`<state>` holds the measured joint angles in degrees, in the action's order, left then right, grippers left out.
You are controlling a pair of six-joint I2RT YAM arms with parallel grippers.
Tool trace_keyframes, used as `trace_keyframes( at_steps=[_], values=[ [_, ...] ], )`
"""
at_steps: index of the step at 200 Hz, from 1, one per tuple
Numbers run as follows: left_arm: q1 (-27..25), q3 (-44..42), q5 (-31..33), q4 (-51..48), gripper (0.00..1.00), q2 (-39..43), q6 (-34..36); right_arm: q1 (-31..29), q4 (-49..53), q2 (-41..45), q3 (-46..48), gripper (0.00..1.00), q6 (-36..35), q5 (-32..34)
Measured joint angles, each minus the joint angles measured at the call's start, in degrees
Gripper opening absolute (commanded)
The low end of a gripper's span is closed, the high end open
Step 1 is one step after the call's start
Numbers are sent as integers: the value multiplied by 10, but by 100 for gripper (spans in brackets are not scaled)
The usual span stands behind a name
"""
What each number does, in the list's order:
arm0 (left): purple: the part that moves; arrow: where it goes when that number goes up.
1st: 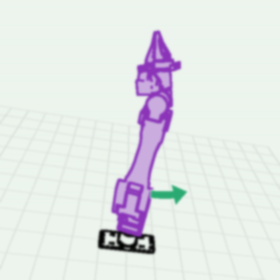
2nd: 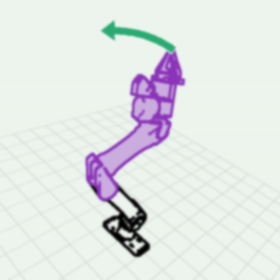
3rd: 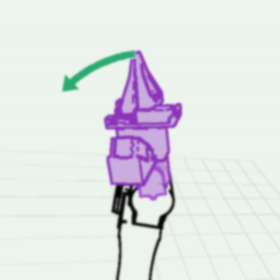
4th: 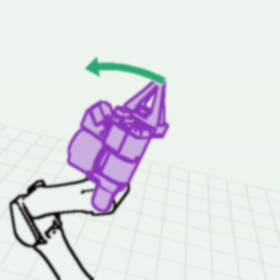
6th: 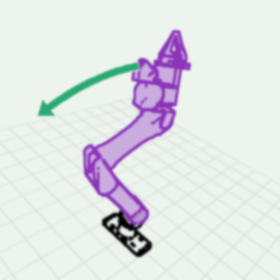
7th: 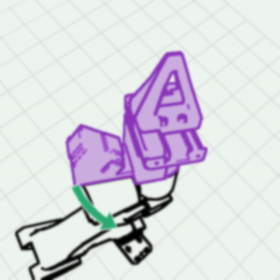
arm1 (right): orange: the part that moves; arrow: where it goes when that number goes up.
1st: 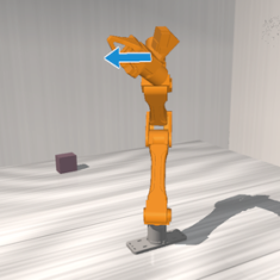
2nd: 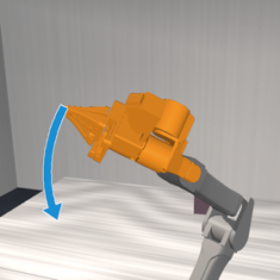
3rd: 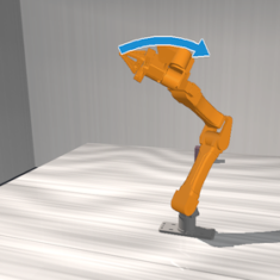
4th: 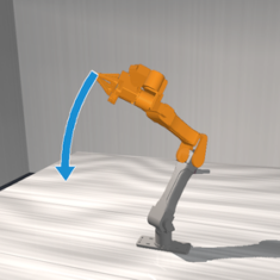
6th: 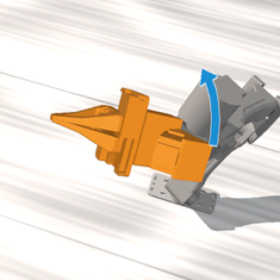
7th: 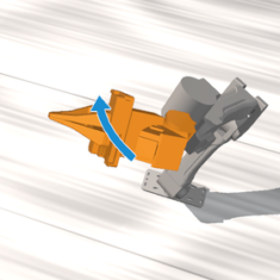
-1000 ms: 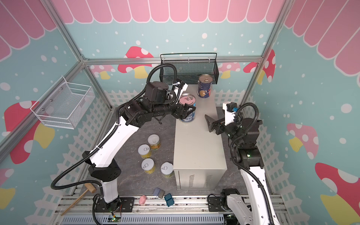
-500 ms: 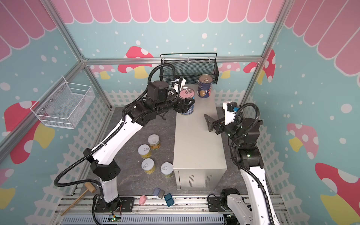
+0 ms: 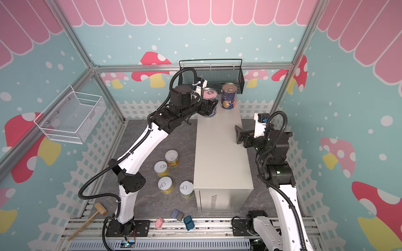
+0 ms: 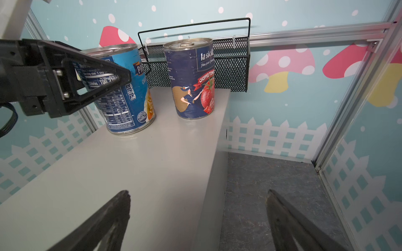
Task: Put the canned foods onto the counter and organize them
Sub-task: 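Lower the Progresso can beside the dark blue can near the basket, then open the left gripper and release the Progresso can upright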
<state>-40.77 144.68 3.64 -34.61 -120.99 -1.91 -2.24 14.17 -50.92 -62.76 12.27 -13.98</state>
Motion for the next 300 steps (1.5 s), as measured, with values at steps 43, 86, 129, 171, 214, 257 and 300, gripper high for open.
trace_keyframes(
  at_steps=[43,86,129,171,214,257,300],
  values=[
    [8,29,-4,7,72,-25,0,0,17,2,0,98,-3,1],
    [10,38,-4,37,73,-43,4,0,32,23,0,99,-11,1],
    [11,39,-2,66,74,-55,5,0,43,39,0,98,-16,-6],
    [12,36,0,71,92,-55,5,0,44,40,0,98,-19,-15],
    [13,-28,-2,81,95,-25,-2,0,44,40,1,98,-19,-26],
    [13,-93,-2,94,92,7,-7,0,44,40,3,98,-19,-32],
    [13,-94,-1,99,79,7,-6,0,43,44,5,98,-19,-35]
  ],
)
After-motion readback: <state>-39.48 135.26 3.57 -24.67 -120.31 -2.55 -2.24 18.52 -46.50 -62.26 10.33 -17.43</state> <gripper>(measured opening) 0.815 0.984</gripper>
